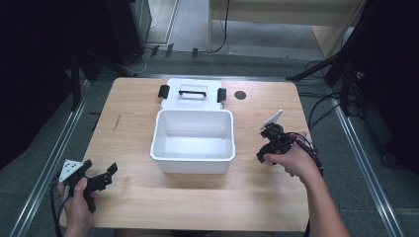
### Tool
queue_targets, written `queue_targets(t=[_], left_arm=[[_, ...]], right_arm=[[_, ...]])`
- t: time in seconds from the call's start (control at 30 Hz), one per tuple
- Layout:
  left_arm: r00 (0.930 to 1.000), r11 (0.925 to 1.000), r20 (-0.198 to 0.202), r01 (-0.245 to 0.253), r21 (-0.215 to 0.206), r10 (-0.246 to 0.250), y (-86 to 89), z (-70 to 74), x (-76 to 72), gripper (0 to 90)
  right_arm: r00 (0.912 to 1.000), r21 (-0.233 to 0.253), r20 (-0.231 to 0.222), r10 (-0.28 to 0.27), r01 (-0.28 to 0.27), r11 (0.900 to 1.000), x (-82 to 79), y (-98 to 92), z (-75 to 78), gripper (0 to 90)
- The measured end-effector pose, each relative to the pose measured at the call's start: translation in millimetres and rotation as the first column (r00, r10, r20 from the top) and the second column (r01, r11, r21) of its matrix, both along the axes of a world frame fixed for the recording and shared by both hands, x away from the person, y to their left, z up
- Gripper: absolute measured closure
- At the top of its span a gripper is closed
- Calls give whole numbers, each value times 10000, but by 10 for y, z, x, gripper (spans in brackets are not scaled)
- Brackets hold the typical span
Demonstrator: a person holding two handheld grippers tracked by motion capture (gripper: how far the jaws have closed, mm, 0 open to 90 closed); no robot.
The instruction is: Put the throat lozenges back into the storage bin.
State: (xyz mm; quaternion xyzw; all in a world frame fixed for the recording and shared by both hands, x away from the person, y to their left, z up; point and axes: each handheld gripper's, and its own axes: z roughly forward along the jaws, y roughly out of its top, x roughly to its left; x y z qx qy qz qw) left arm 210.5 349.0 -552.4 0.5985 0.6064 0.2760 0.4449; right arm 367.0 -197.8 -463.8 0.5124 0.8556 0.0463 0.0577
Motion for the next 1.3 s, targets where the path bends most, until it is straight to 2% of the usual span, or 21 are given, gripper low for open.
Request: queue_targets(t=[0.07,0.27,0.5,0.67,0.8,0.83,0.9,1.03,1.3], left_arm=[[10000,10000,-12,-9,35,9,-3,1,-1,0],[10000,10000,-34,-23,-4,23,0,0,4,0],[10000,10000,-76,-24,15,24,2,1,6,0],[10000,10000,-50,-16,17,16,-1,0,5,0],[10000,10000,-66,-8,11,8,1,0,6,0],[10000,10000,-84,17,11,-17,1,1,6,0],[10000,10000,-87,13,11,-13,2,1,7,0],[10000,10000,-60,38,-10,-38,-1,0,8,0],[10000,10000,-73,32,-24,-32,0,0,11,0]], right_arm=[[9998,117,40,189,-189,9998,-3,43,75,203],[9989,229,183,441,-445,9987,-3,87,155,203],[9920,334,463,1171,-1187,9924,-25,150,302,203],[9905,390,450,1302,-1320,9905,-22,190,371,203],[9896,567,516,1341,-1370,9889,-9,219,478,203],[9885,659,561,1402,-1438,9874,0,240,545,203],[9883,642,554,1418,-1453,9873,3,249,569,203],[9854,653,684,1560,-1604,9849,31,328,716,203],[9811,583,737,1788,-1832,9813,62,477,847,203]])
